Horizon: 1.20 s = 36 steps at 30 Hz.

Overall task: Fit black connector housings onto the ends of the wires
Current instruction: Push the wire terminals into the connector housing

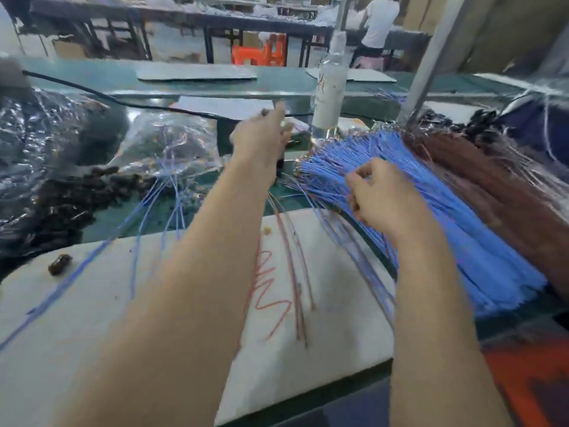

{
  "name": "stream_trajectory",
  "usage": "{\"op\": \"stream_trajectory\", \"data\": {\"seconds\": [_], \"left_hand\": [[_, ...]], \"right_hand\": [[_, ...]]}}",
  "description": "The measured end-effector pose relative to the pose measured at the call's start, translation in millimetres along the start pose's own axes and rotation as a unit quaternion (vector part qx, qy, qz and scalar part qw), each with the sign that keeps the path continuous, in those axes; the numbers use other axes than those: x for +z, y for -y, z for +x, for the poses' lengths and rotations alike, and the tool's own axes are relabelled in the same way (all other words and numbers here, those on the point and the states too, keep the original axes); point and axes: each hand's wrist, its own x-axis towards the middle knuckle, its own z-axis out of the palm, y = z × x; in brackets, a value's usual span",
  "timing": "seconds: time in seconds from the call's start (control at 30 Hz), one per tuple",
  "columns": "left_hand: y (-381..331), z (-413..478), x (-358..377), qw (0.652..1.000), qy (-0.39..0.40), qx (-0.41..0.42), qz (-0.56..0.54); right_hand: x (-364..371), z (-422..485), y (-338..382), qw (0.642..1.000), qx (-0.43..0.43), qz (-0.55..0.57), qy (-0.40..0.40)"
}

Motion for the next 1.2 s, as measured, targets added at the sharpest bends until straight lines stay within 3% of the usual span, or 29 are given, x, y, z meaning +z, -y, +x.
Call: {"op": "stream_trajectory", "data": {"seconds": [0.1,0.17,0.37,0.5,0.6,0.73,0.97,1.2], "left_hand": [[58,-19,12,0.989,0.060,-0.121,0.057],[84,-25,14,0.983,0.068,-0.149,0.082],[73,-20,2,0.988,0.049,-0.091,0.117],[34,-19,-21,0.994,0.028,-0.024,0.101],[2,-22,-55,0.996,-0.015,0.020,0.080],[-31,-31,-119,0.992,-0.090,0.067,0.050],[-70,-50,-213,0.970,-0.222,0.088,-0.037],[-85,-56,-254,0.956,-0.259,0.107,-0.084]], "right_hand": [[17,6,-28,0.989,0.071,-0.129,0.025],[29,7,-38,0.981,0.085,-0.174,0.028],[41,10,-27,0.982,0.072,-0.172,-0.009],[57,10,15,0.995,-0.027,-0.074,-0.057],[90,4,54,0.996,-0.089,-0.008,0.007],[153,-10,95,0.982,-0.136,-0.040,0.126],[231,-43,143,0.924,-0.262,-0.084,0.266],[239,-26,144,0.961,-0.181,-0.125,0.166]]}}
